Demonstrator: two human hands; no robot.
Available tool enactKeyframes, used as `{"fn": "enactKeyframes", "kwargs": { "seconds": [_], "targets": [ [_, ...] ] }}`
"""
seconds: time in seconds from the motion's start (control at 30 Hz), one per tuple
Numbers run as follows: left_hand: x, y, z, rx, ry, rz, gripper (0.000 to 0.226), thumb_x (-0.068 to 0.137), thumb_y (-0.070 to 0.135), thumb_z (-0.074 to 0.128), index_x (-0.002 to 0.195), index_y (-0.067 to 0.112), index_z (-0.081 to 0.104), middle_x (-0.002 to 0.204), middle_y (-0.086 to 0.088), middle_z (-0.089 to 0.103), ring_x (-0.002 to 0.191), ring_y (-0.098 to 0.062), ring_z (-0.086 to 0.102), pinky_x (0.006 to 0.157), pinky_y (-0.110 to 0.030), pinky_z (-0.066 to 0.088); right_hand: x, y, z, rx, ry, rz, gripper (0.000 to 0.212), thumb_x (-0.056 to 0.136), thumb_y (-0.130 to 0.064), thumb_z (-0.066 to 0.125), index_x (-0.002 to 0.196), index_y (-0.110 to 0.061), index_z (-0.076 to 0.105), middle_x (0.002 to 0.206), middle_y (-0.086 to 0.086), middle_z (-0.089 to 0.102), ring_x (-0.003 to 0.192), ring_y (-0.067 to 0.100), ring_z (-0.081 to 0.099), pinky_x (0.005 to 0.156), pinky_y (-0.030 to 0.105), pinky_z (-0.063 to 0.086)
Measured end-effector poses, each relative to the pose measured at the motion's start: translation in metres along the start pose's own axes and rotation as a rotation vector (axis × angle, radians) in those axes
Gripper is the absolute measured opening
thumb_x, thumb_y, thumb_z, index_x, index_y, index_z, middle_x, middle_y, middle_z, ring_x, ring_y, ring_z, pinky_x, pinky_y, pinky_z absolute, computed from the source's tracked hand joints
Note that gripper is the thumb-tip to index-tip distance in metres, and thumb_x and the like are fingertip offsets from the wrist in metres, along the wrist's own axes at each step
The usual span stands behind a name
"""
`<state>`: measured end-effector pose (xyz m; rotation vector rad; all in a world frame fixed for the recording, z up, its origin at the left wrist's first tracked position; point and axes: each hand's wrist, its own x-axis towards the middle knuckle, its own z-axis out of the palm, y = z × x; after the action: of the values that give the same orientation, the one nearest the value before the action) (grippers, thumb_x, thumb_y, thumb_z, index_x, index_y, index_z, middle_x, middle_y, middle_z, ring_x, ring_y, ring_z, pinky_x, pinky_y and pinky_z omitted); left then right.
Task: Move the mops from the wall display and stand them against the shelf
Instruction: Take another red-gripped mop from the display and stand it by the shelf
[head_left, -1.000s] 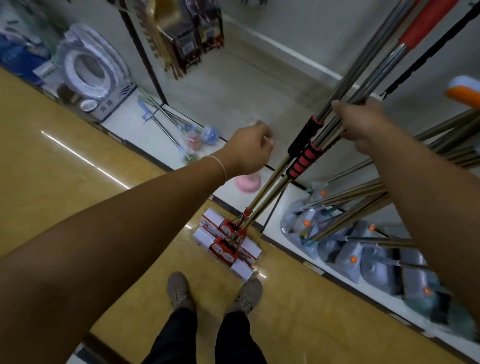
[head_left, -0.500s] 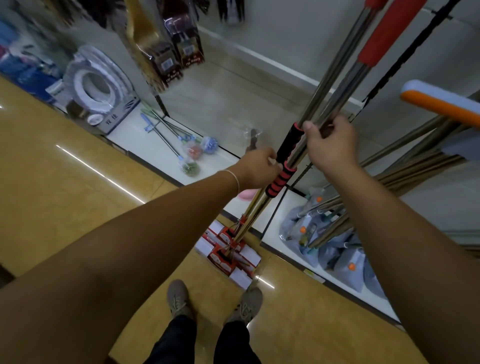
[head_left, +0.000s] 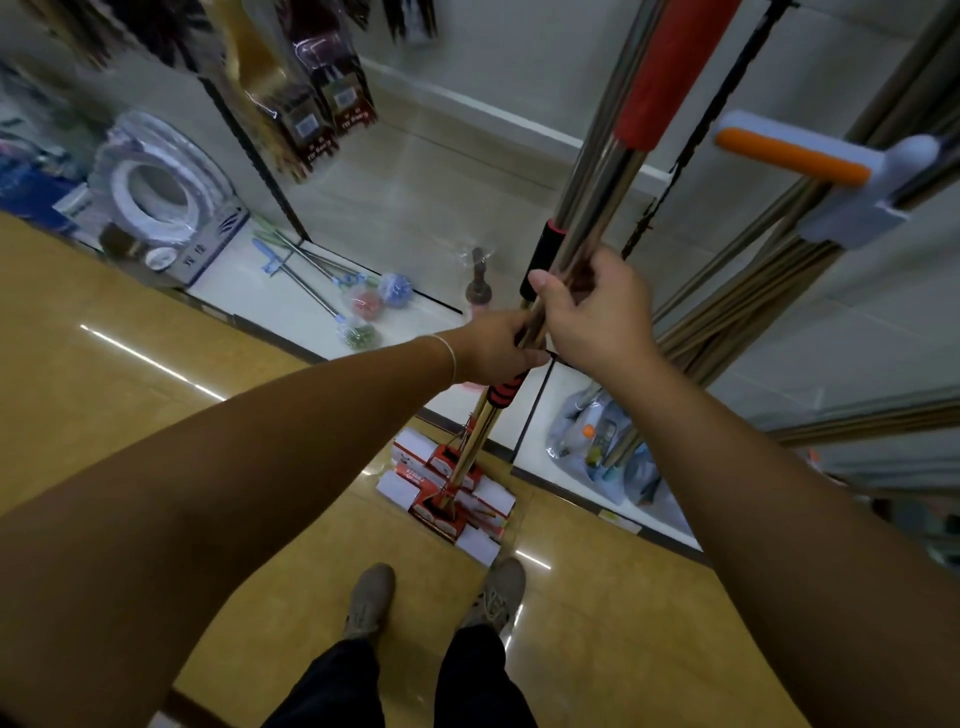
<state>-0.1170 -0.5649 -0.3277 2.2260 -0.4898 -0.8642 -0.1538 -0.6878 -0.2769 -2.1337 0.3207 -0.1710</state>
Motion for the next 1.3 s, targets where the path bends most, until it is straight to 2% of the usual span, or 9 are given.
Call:
{"fn": "enactKeyframes", "kwargs": {
  "seconds": [0.23,0.43,0.63,0.77,0.83,0.97,1.03,1.1,1.3],
  "targets": [
    [-0.040,-0.010,0.001,0.074,-0.100,0.086,0.034,0.092,0.026,0.059,0.122,0.012,0.055,0.111,-0.007,0.063,0.105,-0.023,0.058,0.096,-0.037,0.046,-0.054,-0.019,0.010,-0.060,0.075,0.004,0.026,0.088,-0.032,0.068,0.109,-0.017,0.062,0.087,-0.008,0.066,0.084,0.016,0.065,0.075,0.029,0.053],
    [-0.074,-0.033,-0.002,0.100,-0.132,0.261,0.008,0.091,0.021,0.059,0.094,0.023,0.052,0.077,0.013,0.055,0.079,-0.014,0.056,0.074,-0.027,0.043,-0.100,-0.042,0.035,-0.127,0.173,0.041,0.024,0.089,-0.028,0.066,0.103,-0.009,0.060,0.084,0.000,0.065,0.082,0.026,0.064,0.073,0.039,0.054],
    [-0.104,-0.050,0.003,0.106,-0.173,0.342,0.026,0.093,0.031,0.057,0.115,0.018,0.055,0.078,0.018,0.050,0.077,-0.007,0.052,0.064,-0.016,0.037,-0.142,-0.058,0.047,-0.065,0.208,0.079,0.021,0.089,-0.025,0.068,0.106,-0.013,0.063,0.089,-0.002,0.068,0.085,0.017,0.065,0.075,0.028,0.053],
    [-0.121,-0.049,0.006,0.144,-0.205,0.389,0.024,0.093,0.037,0.052,0.112,0.022,0.055,0.085,0.003,0.062,0.080,-0.015,0.060,0.065,-0.024,0.045,-0.167,-0.060,0.047,0.069,0.223,0.127,0.013,0.090,-0.020,0.069,0.103,-0.022,0.066,0.089,-0.018,0.065,0.082,-0.009,0.064,0.072,0.010,0.050],
    [-0.130,-0.046,0.010,0.063,-0.211,0.419,0.022,0.094,0.033,0.053,0.111,0.020,0.056,0.091,0.003,0.065,0.085,-0.014,0.062,0.071,-0.026,0.049,-0.178,-0.061,0.044,0.133,0.221,0.147,0.014,0.091,-0.016,0.068,0.103,-0.021,0.066,0.092,-0.017,0.067,0.084,-0.014,0.063,0.074,0.007,0.048],
    [-0.148,-0.038,0.026,0.091,-0.249,0.529,0.011,0.097,0.034,0.049,0.102,0.023,0.051,0.081,0.017,0.055,0.077,-0.003,0.055,0.064,-0.017,0.038,-0.208,-0.064,0.020,0.233,0.142,0.169,0.021,0.092,-0.008,0.066,0.113,-0.011,0.068,0.106,0.005,0.072,0.100,0.013,0.069,0.089,0.025,0.054],
    [-0.159,-0.027,0.035,0.132,-0.267,0.586,0.011,0.099,0.032,0.047,0.097,0.022,0.050,0.081,0.008,0.056,0.077,-0.012,0.054,0.065,-0.019,0.038,-0.225,-0.065,0.001,0.256,0.117,0.150,0.019,0.091,-0.006,0.066,0.109,-0.013,0.068,0.102,0.006,0.073,0.095,0.008,0.070,0.083,0.019,0.054],
    [-0.171,-0.009,0.040,0.140,-0.270,0.661,0.010,0.099,0.032,0.047,0.089,0.030,0.046,0.078,0.008,0.054,0.072,-0.007,0.051,0.063,-0.018,0.036,-0.241,-0.071,-0.021,0.264,0.127,0.137,0.018,0.091,-0.006,0.066,0.105,-0.016,0.069,0.102,0.005,0.074,0.093,0.005,0.070,0.078,0.016,0.053],
    [-0.196,0.071,0.058,0.104,-0.322,0.758,0.017,0.094,0.034,0.057,0.086,0.020,0.054,0.068,0.010,0.054,0.061,-0.001,0.052,0.058,-0.018,0.038,-0.286,-0.095,-0.098,0.315,0.282,0.089,0.018,0.090,-0.002,0.065,0.104,-0.011,0.068,0.103,0.013,0.074,0.100,0.020,0.071,0.089,0.028,0.057]
  ]
}}
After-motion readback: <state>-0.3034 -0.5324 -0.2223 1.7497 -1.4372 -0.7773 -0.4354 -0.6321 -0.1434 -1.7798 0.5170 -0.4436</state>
